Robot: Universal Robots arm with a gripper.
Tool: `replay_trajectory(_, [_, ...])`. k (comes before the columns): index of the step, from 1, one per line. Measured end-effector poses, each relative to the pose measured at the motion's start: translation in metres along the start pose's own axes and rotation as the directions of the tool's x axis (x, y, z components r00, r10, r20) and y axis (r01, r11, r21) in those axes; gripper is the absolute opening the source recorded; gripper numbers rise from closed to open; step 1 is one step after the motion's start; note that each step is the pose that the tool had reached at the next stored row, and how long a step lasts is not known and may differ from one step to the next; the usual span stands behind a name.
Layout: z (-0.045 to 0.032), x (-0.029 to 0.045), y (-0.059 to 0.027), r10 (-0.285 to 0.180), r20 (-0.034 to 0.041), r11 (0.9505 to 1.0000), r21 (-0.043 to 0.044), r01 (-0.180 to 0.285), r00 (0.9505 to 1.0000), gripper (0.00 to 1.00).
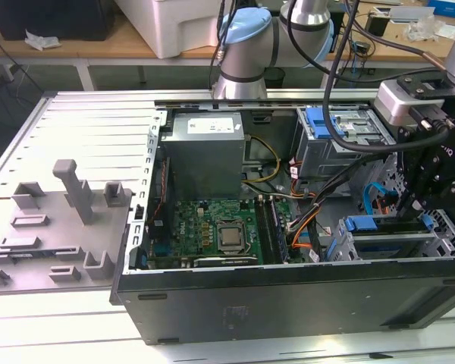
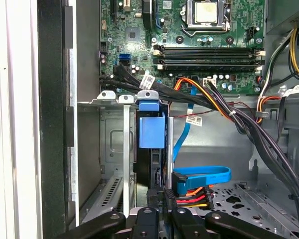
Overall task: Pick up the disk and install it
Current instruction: 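Insert the first disk wire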
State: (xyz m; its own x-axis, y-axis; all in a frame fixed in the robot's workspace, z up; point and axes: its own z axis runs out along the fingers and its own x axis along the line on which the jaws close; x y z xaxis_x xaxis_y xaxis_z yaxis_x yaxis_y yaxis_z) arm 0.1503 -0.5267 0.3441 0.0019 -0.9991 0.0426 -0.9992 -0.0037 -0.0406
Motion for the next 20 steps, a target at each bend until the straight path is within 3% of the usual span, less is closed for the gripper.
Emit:
replay_trajectory(8, [0.0012, 0.0000, -0.0001, 0.000, -0.0002, 1.0000, 0.0001, 0.000, 1.0000, 0.16])
replay_trajectory(11, [0.0080, -0.0003, 0.0000, 0.000, -0.0001, 1.0000, 0.0001, 0.000, 1.0000, 0.16])
replay_trajectory(20, [0.0083, -0.0003, 0.0000, 0.000, -0.0001, 1.0000, 0.0000, 0.000, 1.0000, 0.16])
